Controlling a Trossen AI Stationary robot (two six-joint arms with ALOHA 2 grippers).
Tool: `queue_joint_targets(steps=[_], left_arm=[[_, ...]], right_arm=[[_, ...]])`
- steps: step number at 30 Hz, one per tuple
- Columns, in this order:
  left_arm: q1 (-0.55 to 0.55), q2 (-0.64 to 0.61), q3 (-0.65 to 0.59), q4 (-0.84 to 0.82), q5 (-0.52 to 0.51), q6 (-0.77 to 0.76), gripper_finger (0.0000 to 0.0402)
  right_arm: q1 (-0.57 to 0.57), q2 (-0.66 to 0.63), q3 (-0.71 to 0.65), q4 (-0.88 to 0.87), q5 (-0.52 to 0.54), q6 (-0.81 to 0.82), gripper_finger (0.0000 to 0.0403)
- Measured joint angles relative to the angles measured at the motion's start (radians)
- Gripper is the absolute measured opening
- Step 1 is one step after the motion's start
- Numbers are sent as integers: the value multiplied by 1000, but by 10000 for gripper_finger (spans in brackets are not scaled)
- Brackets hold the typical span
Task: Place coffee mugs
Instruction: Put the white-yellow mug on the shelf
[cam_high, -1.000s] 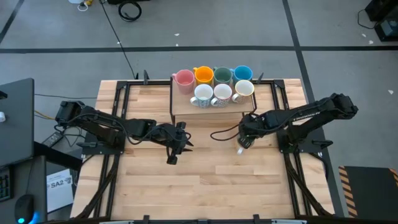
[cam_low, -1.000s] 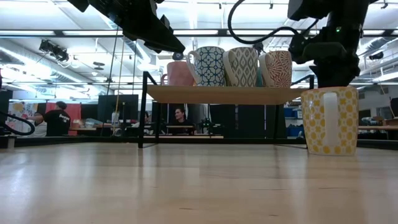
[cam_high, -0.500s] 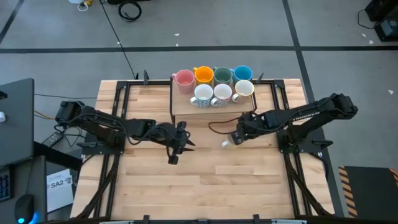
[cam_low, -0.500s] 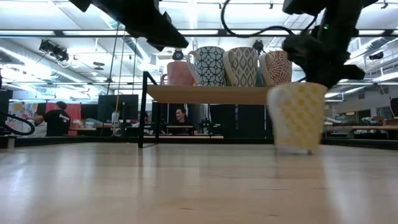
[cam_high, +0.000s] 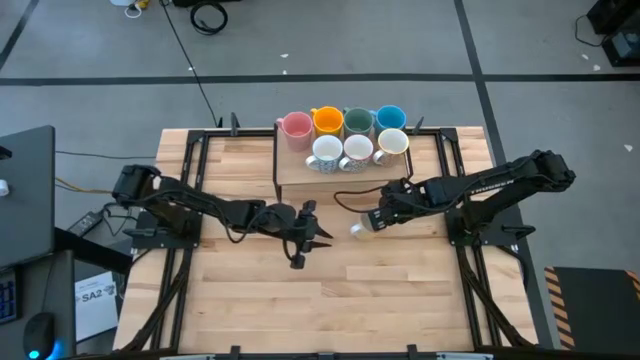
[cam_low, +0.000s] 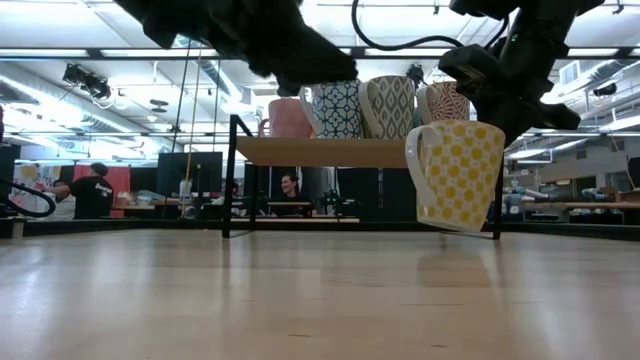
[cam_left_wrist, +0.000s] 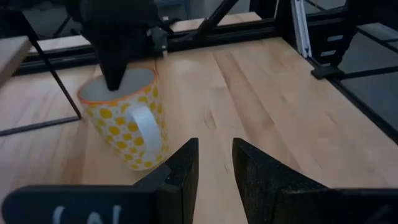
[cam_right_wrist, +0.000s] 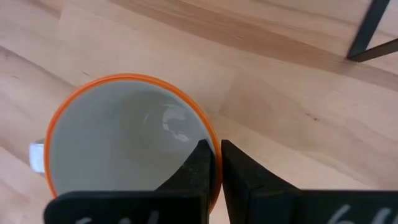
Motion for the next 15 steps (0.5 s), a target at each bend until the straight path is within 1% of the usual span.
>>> queue_joint_targets(steps=[6, 9, 12, 15], left_arm=[[0, 67, 0, 56, 0, 0, 106], [0, 89, 0, 81, -7, -6, 116], [0, 108, 0, 121, -63, -26, 140], [0, 125, 0, 158, -153, -28, 171]], right_arm=[[0, 0, 0, 6, -32, 8, 25], [0, 0, 0, 6, -46, 26, 25], [0, 0, 0, 6, -50, 27, 24], [0, 0, 1, 6, -50, 53, 25]])
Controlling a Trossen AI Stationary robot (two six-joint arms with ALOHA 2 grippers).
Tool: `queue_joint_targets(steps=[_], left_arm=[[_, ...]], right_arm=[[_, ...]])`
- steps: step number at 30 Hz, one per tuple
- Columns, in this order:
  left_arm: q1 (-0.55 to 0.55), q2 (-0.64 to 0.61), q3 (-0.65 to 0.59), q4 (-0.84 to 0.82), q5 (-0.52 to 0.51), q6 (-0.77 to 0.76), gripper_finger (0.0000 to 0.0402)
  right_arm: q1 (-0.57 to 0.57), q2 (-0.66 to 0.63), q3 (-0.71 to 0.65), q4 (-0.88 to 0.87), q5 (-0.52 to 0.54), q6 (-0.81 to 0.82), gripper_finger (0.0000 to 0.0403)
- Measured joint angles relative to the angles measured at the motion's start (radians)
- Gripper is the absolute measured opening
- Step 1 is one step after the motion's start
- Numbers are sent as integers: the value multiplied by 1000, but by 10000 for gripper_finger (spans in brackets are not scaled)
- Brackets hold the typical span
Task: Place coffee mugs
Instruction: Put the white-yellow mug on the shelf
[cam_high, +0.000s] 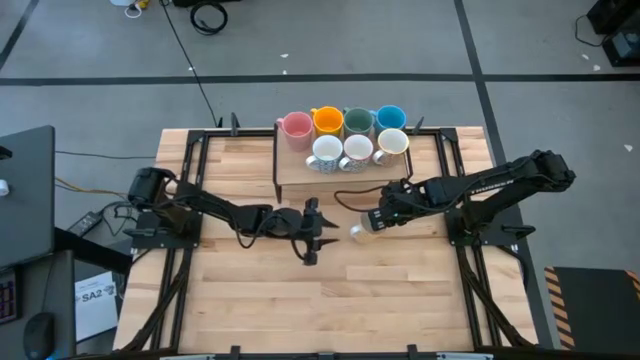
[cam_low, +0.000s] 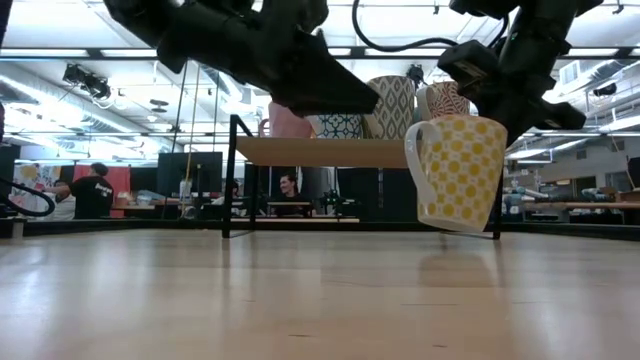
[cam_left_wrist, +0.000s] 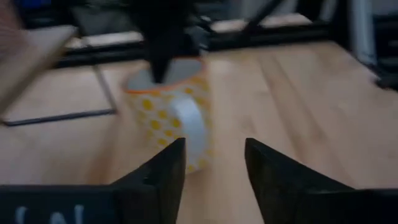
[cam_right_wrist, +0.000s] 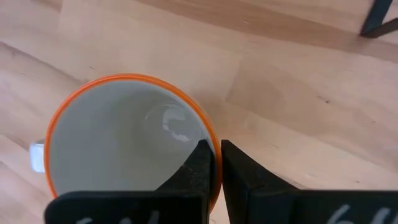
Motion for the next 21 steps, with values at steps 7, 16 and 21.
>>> queue_joint_targets(steps=[7, 16, 21], left_arm=[[0, 44, 1, 104, -101, -52, 205], [0, 56, 1, 132, -102, -52, 206], [0, 56, 1, 142, -101, -52, 206]], right_arm=[[0, 0, 0, 2, 1, 43, 25], [0, 0, 0, 68, 1, 76, 25], [0, 0, 0, 138, 2, 76, 27]])
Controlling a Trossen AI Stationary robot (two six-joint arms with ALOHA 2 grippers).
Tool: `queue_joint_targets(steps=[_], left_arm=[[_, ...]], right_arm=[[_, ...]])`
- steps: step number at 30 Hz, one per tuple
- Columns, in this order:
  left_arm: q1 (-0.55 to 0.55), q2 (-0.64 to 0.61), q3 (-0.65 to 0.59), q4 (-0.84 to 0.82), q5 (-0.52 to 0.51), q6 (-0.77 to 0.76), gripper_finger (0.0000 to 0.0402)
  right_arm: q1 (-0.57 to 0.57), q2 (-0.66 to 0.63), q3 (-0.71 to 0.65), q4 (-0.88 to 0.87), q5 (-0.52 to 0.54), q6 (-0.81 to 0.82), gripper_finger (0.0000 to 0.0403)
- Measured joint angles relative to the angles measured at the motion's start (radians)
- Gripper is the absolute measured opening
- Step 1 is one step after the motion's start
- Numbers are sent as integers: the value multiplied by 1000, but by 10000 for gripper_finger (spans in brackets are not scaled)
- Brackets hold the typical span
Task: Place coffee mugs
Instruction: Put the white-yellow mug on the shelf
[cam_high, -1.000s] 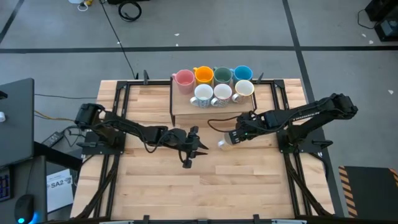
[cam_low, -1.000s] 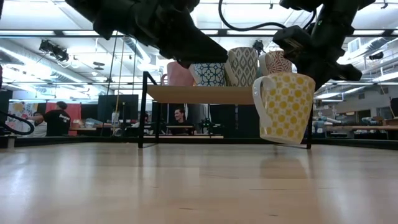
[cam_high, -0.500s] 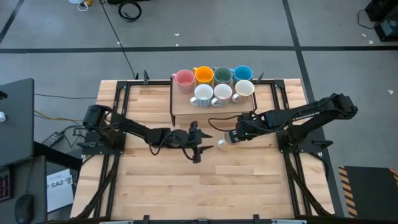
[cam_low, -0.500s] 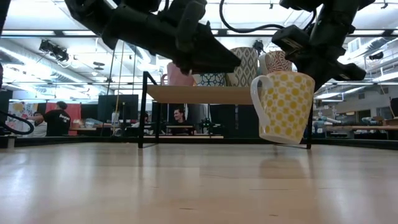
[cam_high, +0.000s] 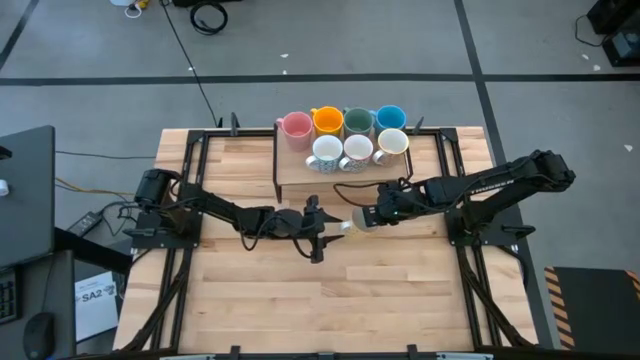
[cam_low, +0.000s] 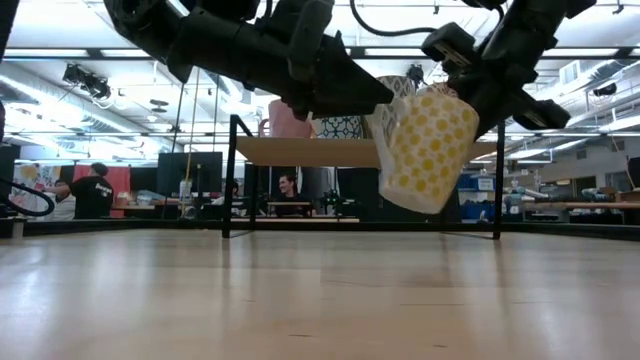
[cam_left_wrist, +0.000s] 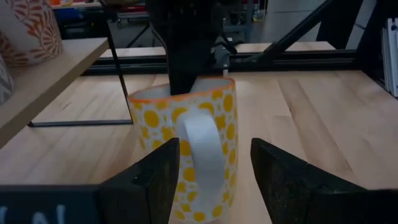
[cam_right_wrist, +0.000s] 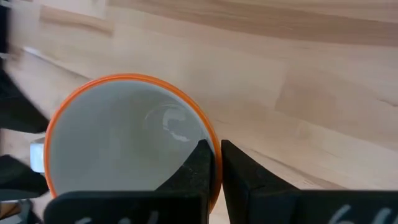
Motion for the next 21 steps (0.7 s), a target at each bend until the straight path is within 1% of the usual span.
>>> queue_joint_targets(steps=[8, 11, 18, 21], left_arm=[[4, 0, 0, -1, -1, 0, 206], [4, 0, 0, 0, -23, 0, 204], [4, 0, 0, 2, -26, 0, 166], [4, 0, 0, 14, -26, 0, 157]], right_arm=[[0, 0, 1, 38, 0, 0, 27], [0, 0, 1, 36, 0, -1, 26], [0, 0, 1, 35, 1, -7, 26], [0, 0, 1, 33, 17, -9, 24]])
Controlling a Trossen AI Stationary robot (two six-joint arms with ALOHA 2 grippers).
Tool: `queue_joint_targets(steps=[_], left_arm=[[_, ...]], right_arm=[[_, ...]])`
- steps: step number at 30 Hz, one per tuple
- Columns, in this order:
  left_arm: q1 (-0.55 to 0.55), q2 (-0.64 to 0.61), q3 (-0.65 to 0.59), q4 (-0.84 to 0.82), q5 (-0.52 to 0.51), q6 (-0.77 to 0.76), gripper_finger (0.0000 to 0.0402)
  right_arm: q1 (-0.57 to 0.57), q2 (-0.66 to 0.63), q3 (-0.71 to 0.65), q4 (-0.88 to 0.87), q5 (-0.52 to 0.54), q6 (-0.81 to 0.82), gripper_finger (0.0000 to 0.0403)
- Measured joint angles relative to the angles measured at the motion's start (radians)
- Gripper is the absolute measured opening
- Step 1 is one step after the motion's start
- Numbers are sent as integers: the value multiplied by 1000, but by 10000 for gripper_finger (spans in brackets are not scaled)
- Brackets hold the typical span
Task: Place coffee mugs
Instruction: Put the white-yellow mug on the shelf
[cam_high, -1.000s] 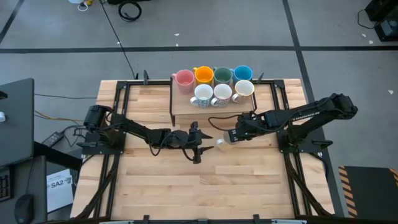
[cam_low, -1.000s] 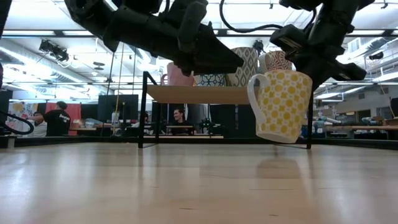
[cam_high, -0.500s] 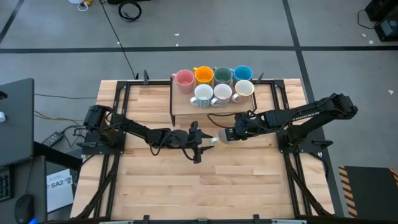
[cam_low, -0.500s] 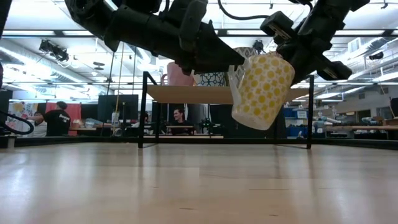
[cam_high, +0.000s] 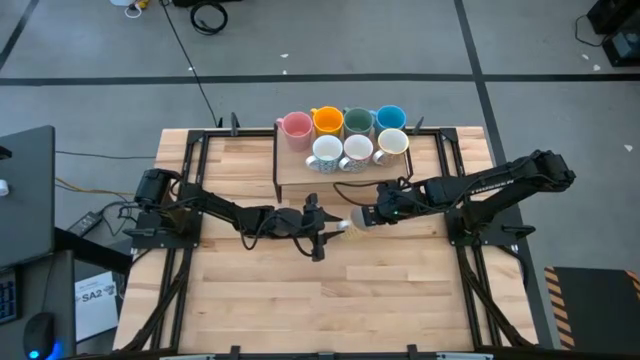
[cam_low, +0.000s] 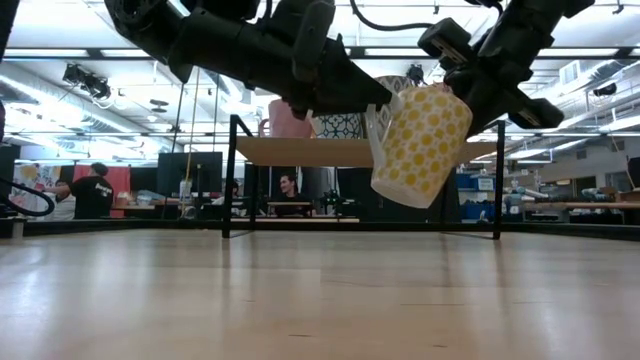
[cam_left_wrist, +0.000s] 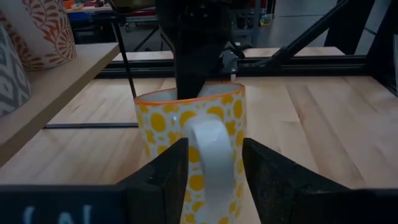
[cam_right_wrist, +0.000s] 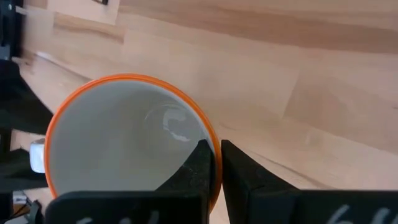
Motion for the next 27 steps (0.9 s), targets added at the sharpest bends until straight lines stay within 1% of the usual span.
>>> queue_joint_targets(steps=[6, 12, 27], left_arm=[[0, 0, 0, 6, -3, 0, 156], [0, -1, 0, 28, -77, 0, 156], [6, -2, 8, -29, -80, 0, 152]], right_arm=[[0, 0, 0, 0, 33, -1, 25], [0, 0, 0, 0, 53, 0, 23], [0, 0, 0, 0, 62, 0, 23]])
